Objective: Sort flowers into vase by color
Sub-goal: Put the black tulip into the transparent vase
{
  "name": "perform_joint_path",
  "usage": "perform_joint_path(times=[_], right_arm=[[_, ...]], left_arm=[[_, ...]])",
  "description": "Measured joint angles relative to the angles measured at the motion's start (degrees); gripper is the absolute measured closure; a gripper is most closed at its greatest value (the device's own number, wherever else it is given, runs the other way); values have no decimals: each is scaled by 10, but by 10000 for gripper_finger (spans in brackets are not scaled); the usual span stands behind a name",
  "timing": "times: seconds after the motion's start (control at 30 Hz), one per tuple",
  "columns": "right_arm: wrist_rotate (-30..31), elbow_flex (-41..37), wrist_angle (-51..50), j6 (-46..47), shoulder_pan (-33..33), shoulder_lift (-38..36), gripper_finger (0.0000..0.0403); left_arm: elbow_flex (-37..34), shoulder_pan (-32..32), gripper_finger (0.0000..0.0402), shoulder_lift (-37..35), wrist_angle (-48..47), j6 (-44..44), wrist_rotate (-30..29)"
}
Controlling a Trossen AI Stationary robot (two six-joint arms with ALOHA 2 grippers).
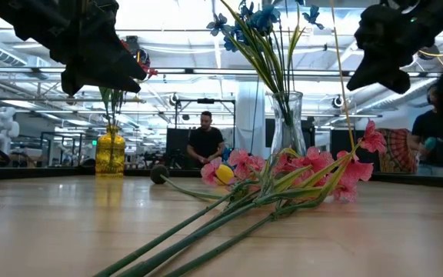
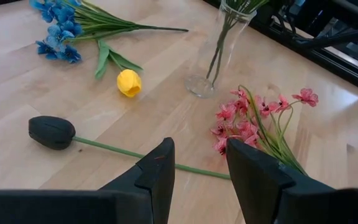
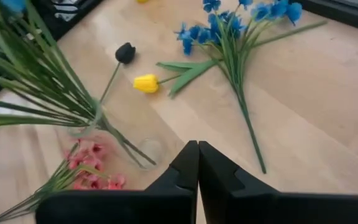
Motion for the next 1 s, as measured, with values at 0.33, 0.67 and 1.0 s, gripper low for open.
perform_joint_path(times=[0.33, 0.67, 1.0], right_arm=[[-53, 0, 19, 3, -67, 91, 402], [-167, 0, 118, -24, -180, 212, 403], [-186, 45, 131, -58, -233, 300, 403]], left_arm=[[0, 0, 252, 0, -3, 0, -1], [0, 21, 252, 0, -6, -1, -1], [0, 58, 252, 0, -7, -1, -1]])
